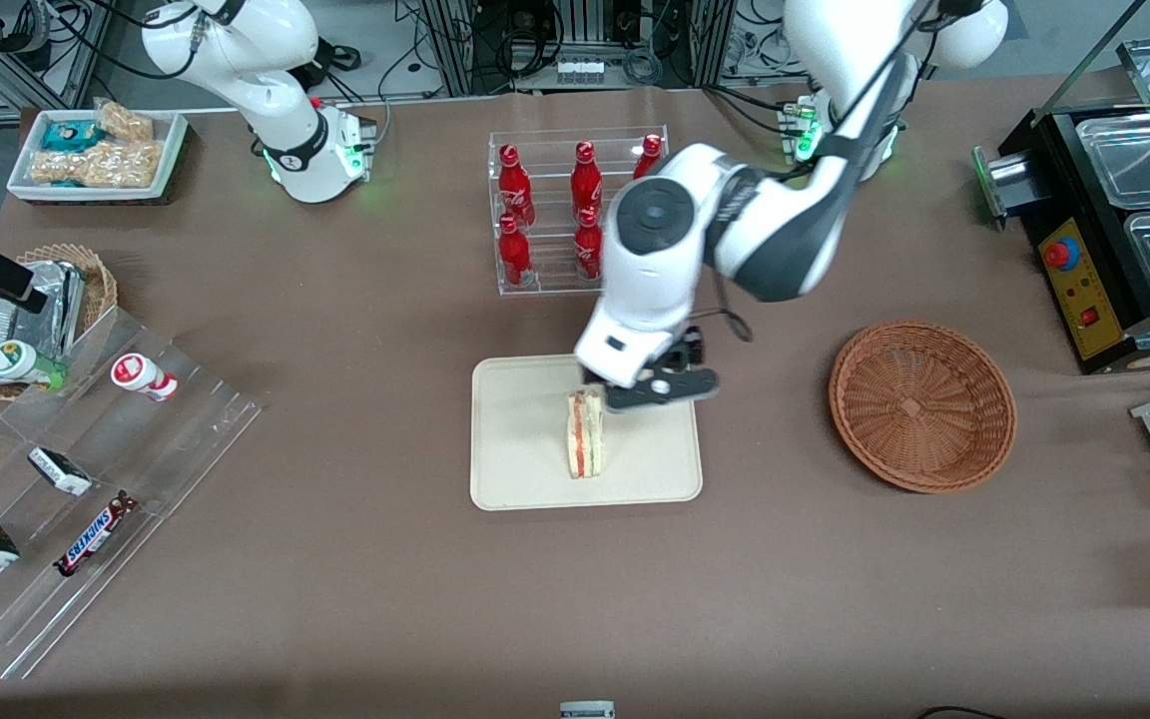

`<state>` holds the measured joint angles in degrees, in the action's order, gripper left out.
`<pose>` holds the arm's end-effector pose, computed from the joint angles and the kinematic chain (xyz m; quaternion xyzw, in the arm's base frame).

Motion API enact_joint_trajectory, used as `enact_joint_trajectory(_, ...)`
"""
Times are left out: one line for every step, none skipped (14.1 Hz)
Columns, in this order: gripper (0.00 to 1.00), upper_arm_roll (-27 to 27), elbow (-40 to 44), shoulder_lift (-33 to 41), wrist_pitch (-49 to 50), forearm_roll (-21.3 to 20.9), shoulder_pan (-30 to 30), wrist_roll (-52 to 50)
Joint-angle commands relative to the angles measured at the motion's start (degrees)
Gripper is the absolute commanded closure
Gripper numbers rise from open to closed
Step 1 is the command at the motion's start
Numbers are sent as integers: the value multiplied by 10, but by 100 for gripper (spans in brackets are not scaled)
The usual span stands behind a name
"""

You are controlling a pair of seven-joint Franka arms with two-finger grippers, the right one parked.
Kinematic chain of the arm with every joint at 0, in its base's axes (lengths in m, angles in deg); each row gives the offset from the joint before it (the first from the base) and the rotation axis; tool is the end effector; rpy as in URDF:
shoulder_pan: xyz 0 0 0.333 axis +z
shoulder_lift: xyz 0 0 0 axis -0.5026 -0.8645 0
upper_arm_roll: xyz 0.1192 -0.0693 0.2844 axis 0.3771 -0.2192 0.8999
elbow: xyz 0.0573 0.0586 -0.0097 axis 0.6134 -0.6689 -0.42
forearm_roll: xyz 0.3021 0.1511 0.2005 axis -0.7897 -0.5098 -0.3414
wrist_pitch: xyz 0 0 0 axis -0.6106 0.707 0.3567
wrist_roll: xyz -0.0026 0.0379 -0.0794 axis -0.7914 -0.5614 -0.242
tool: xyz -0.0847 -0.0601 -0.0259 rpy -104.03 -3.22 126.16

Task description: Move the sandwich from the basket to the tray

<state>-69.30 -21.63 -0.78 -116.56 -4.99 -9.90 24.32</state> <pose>0.5647 -0.4073 0.4297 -0.9945 -0.1009 -0.0270 0.0106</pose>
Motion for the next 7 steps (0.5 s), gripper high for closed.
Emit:
enact_joint_trajectory(0,58,-73,50,-5,16,-4,52)
enact_joint_trajectory(0,80,-86,58,-6,31,-4,78)
enact_joint_trajectory(0,110,-91,66,-2,47,-4,113)
enact_joint_trajectory(0,131,-92,73,4,58,-4,143)
enact_joint_trajectory(0,147,-92,82,19,66,-4,169)
enact_joint_trajectory(0,162,-91,90,37,71,-4,187)
enact_joint_trajectory(0,170,-91,100,47,73,-4,190)
